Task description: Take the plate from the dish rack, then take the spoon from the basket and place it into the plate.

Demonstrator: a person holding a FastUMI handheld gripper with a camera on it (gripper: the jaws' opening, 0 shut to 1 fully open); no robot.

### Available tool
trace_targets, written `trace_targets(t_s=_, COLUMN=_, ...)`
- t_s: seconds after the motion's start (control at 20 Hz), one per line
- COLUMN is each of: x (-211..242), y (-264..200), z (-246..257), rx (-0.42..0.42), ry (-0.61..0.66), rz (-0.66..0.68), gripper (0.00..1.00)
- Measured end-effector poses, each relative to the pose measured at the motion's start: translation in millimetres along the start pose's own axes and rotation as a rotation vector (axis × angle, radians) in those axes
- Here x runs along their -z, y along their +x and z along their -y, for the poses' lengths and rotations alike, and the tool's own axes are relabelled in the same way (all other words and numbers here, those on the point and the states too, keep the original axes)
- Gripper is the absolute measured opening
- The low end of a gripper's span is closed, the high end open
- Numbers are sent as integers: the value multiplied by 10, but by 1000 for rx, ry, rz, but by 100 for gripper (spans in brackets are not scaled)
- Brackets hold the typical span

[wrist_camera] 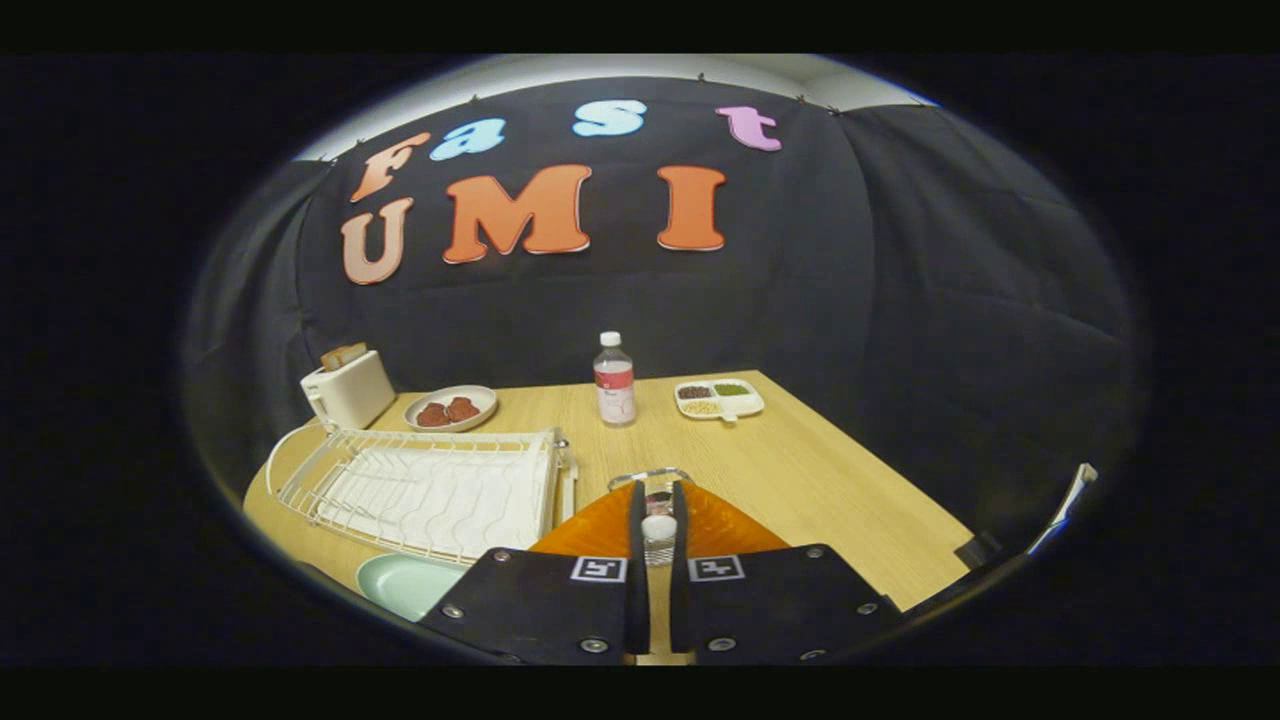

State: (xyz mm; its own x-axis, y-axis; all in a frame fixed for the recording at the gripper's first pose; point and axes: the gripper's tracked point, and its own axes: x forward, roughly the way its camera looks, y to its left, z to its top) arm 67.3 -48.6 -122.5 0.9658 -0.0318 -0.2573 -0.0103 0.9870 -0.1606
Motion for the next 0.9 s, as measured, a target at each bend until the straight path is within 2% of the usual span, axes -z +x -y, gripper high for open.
trace_targets(t_s=0.15, x=-317, y=-336, z=-211, rx=-58, ry=-40, rz=62, gripper=8)
trace_targets(t_s=0.35, x=-439, y=-698, z=-633, rx=-174, ry=-31, rz=90, gripper=8)
trace_targets(t_s=0.65, x=-79, y=-1070, z=-1397, rx=-367, ry=-69, rz=55, gripper=8)
trace_targets(t_s=0.9, x=450, y=-1093, z=-1841, rx=-492, ry=-92, rz=-31, gripper=8)
